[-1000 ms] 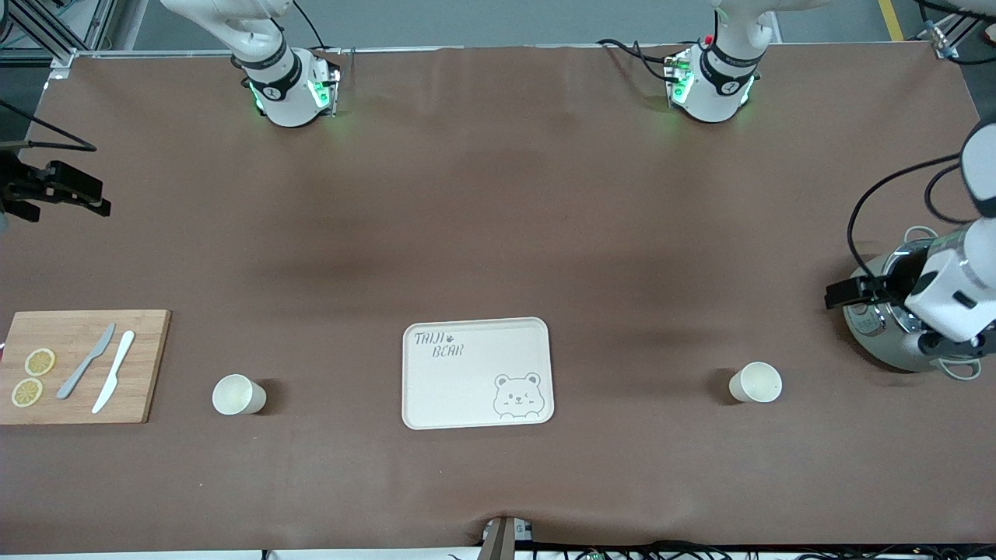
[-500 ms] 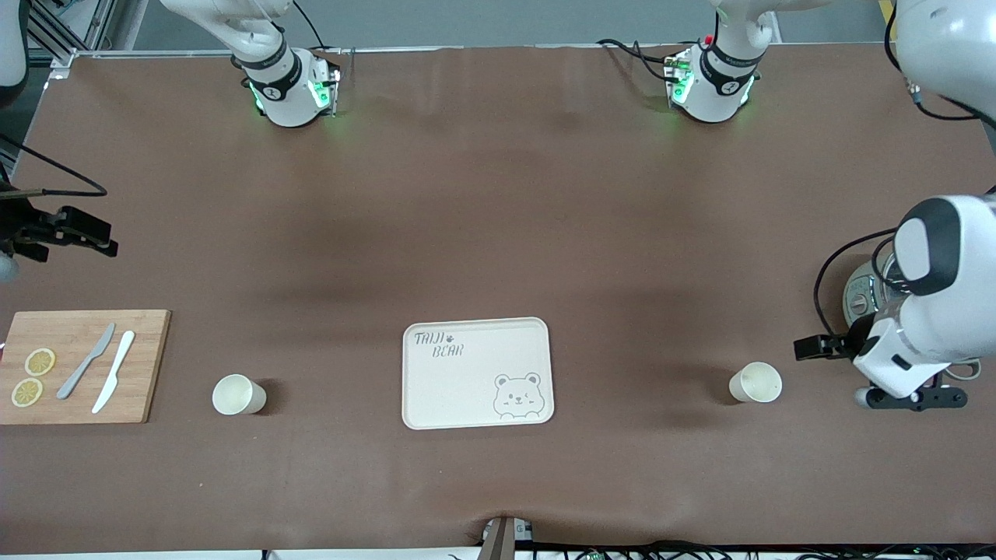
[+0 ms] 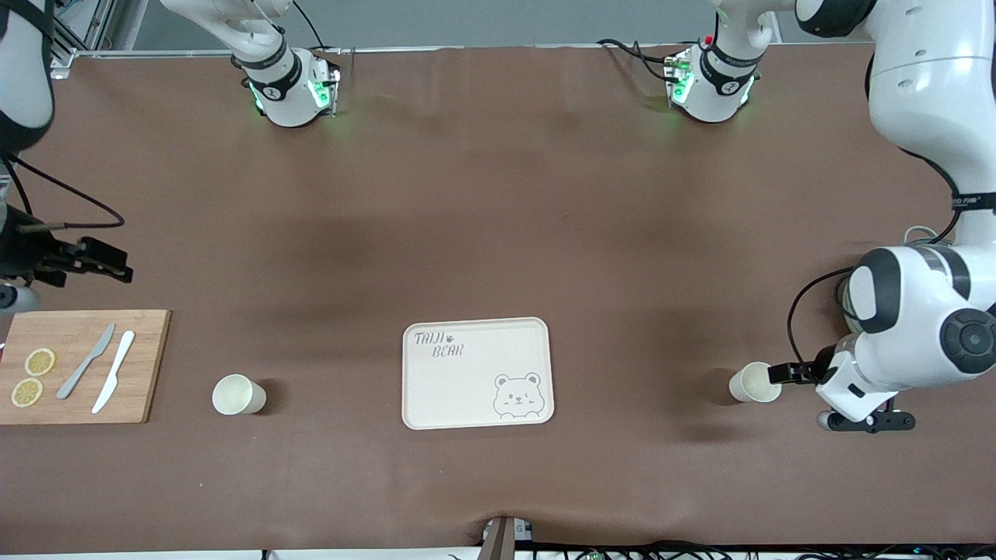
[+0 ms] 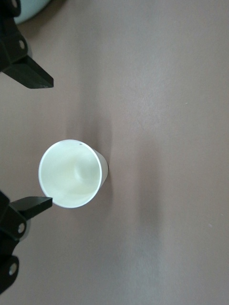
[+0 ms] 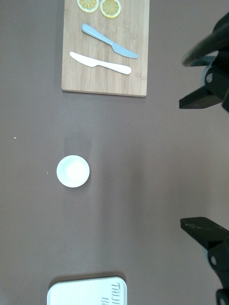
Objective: Place white IKEA cup upright on tray with both arms
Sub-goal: 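Reach the left gripper toward the pot-side cup while the right gripper reaches the board-side cup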
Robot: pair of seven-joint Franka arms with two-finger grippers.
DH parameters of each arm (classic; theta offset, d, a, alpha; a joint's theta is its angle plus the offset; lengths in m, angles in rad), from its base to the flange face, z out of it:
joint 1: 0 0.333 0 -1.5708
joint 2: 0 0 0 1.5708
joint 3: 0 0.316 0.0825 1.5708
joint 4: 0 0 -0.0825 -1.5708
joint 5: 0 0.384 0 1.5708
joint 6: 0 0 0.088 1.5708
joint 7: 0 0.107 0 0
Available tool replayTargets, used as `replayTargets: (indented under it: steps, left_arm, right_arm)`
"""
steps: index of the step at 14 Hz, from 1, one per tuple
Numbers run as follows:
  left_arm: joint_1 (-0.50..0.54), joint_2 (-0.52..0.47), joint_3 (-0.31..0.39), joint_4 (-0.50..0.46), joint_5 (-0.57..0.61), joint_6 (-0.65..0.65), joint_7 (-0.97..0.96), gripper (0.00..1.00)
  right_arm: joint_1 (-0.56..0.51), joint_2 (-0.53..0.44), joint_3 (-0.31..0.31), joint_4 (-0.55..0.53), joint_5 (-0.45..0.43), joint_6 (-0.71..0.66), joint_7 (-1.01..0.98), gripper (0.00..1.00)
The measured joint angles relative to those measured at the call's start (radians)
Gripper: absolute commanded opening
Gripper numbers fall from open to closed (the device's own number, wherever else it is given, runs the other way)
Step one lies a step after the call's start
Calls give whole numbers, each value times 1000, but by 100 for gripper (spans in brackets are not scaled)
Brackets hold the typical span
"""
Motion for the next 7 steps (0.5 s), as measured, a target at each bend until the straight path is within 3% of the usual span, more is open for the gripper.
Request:
replayTargets:
  steps: [7]
  left_arm:
    - [4, 74, 1, -2, 0, 58, 19, 100]
  right_arm:
    - [-8, 231, -11, 66, 0, 170, 38, 100]
